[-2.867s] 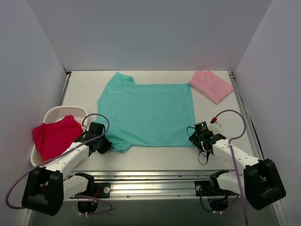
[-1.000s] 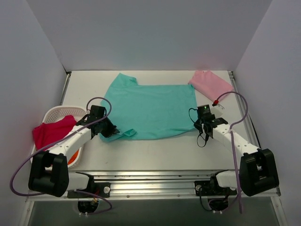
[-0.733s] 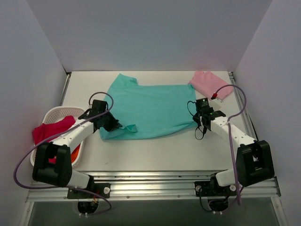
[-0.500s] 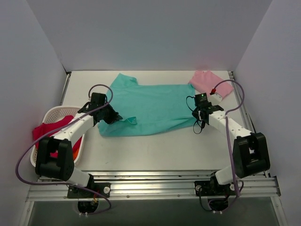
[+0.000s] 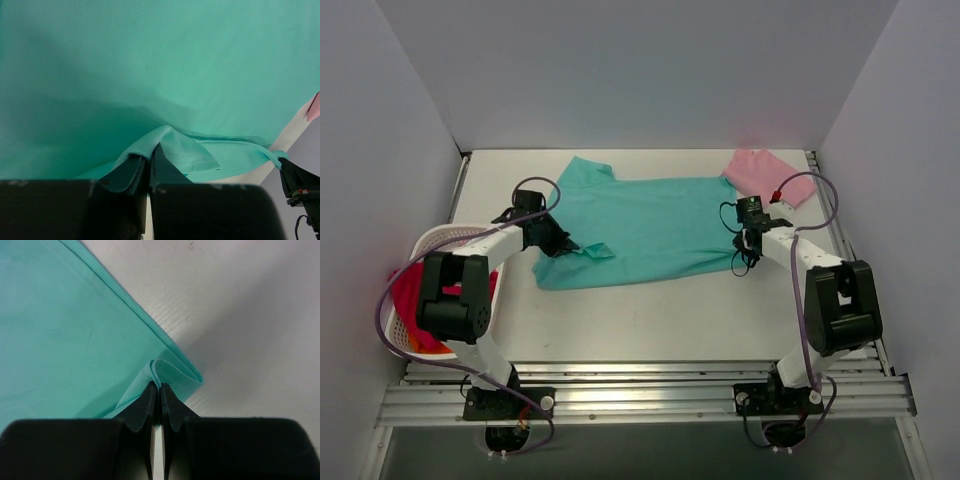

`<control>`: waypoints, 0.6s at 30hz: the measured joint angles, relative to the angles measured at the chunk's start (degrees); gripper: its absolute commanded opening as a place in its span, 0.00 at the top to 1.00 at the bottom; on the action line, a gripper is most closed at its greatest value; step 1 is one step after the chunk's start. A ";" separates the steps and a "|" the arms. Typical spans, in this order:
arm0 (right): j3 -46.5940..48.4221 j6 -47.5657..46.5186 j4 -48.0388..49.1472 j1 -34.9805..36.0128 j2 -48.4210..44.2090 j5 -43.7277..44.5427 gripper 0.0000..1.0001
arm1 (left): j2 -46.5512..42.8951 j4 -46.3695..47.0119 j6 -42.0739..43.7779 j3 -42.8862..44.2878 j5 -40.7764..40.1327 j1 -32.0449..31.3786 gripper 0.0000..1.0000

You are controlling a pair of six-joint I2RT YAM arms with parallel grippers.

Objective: Fold and stack the t-shirts
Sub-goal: Fold the tshirt

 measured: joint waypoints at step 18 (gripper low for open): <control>7.56 2.23 0.09 -0.76 11.54 1.51 0.84 | 12.61 4.13 2.05 8.87 5.75 2.16 0.72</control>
